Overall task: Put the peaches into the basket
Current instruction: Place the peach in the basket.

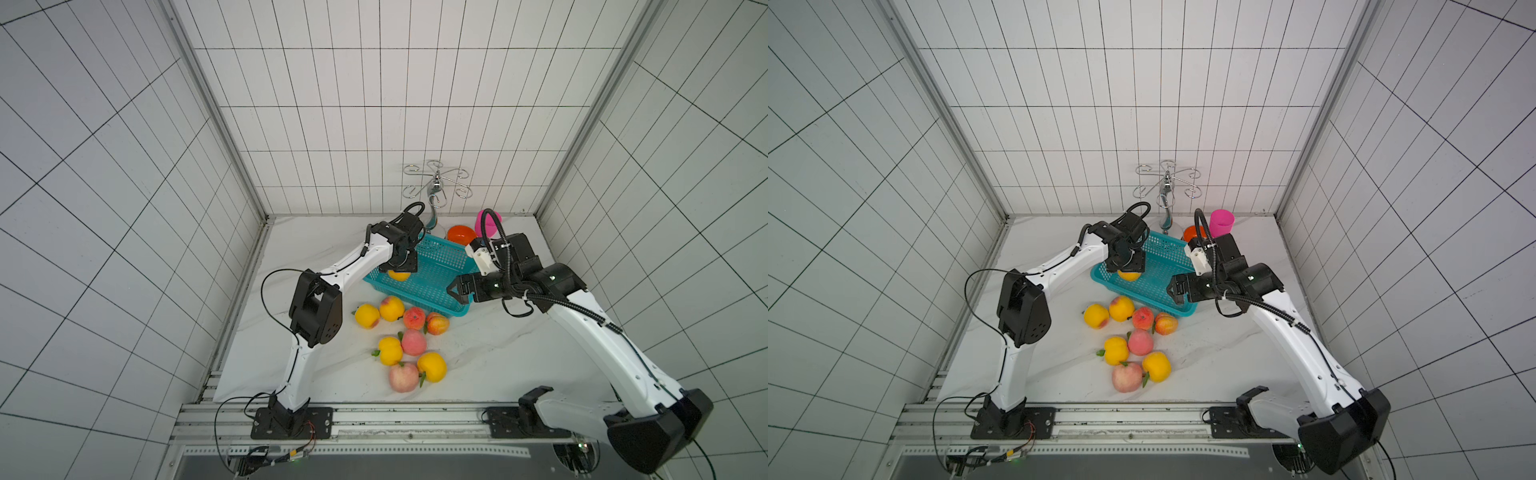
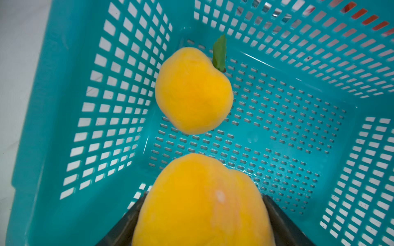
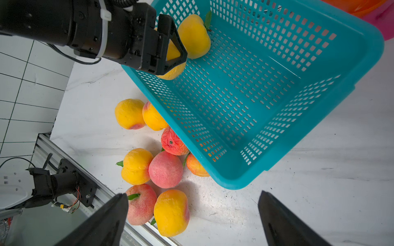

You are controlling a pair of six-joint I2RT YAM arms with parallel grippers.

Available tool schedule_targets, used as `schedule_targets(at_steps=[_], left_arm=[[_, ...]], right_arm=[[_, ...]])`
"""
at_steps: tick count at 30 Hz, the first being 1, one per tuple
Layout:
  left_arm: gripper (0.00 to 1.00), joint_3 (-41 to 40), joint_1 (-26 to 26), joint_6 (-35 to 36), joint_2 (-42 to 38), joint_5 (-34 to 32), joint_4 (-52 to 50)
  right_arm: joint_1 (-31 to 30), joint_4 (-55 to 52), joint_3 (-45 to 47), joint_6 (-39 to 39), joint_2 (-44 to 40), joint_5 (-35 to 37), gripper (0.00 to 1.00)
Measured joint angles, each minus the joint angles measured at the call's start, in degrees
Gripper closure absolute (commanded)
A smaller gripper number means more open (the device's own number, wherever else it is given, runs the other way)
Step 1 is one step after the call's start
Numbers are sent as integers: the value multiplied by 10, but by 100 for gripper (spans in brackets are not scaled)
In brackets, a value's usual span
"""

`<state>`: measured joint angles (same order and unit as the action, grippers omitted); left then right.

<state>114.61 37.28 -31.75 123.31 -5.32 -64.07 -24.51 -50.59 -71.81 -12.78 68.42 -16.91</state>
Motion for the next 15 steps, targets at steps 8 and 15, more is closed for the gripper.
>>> schedule_targets(at_steps=[8,15], left_arm=[[28,-19,-3,9,1,-8,10],[28,-45,-10,12,12,-10,18]], right_arm=[[12,2,0,0,-2,-10,1],[19,3,-2,2,-4,-15,1]])
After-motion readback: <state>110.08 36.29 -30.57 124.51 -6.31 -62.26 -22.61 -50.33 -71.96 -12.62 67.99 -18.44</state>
